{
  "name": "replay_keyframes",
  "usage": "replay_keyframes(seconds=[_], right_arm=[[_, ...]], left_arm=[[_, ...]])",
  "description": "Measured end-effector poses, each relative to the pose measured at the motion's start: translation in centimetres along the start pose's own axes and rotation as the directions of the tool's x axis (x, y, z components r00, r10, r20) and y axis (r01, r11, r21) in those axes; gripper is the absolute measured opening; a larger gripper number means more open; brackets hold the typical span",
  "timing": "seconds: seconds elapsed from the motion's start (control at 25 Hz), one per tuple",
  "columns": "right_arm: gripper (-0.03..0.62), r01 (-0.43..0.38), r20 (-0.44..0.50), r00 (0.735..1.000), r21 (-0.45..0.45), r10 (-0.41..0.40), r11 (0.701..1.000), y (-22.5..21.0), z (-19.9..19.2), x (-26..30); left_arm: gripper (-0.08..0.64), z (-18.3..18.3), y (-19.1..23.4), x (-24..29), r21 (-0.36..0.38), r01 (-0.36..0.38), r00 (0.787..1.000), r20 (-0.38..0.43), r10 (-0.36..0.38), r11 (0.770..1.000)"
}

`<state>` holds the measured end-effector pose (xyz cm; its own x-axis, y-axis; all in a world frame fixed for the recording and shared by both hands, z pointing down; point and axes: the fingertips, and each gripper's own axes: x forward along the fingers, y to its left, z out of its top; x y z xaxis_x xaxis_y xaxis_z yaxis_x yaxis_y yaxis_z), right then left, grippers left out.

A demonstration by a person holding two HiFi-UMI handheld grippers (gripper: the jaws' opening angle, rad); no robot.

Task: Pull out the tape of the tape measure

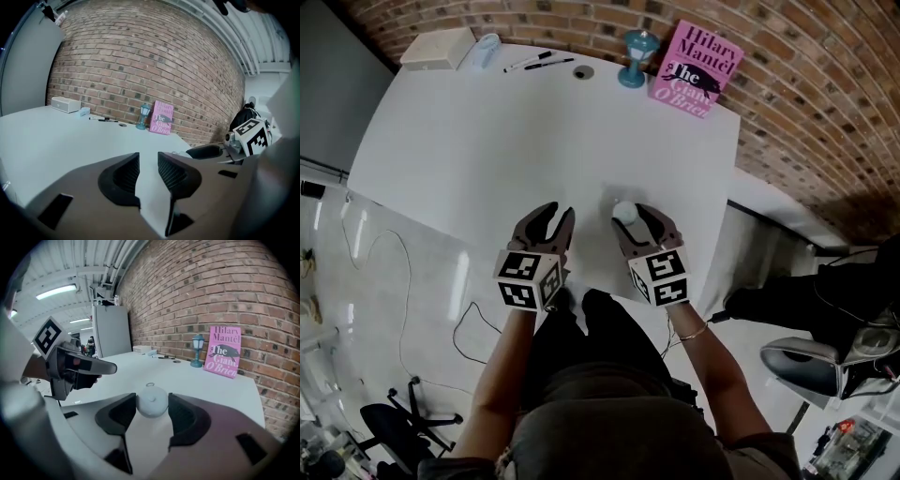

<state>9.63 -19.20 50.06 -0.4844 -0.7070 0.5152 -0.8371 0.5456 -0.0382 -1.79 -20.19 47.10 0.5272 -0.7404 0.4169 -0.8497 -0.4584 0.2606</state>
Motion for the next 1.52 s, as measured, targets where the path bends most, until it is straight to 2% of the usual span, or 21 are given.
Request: replay_keyframes(seconds=[0.48, 0.76, 0.96, 1.16, 1.52], right_arm=[[0.221, -0.119, 0.089, 0.988, -0.115, 0.129, 0.986, 8.5, 3.7, 0.8], [0.221, -0.144, 0.141, 0.975, -0.176, 0.17, 0.974, 12.6, 5.1, 0.8], [0.219, -0.147, 0.153, 0.972, -0.184, 0.176, 0.972, 14.2, 5.5, 0.7], [0.219, -0.137, 0.145, 0.975, -0.196, 0.167, 0.971, 15.4, 5.2, 0.7], [0.219, -0.098, 0.099, 0.988, -0.162, 0.115, 0.982, 15.9, 3.9, 1.1]], left_arm=[[0.115, 1.8, 0.3, -2.7, 0.019, 0.115, 0.993, 0.037, -0.115, 0.993], [0.115, 1.8, 1.2, -4.6, 0.003, 0.179, 0.983, 0.029, -0.179, 0.984], [0.113, 1.5, 1.8, -5.7, -0.041, 0.245, 0.97, 0.022, -0.244, 0.969], [0.071, 1.1, 1.9, -6.3, -0.081, 0.308, 0.951, 0.013, -0.308, 0.948], [0.029, -0.1, 2.2, -7.0, -0.028, 0.315, 0.949, -0.019, -0.316, 0.949]])
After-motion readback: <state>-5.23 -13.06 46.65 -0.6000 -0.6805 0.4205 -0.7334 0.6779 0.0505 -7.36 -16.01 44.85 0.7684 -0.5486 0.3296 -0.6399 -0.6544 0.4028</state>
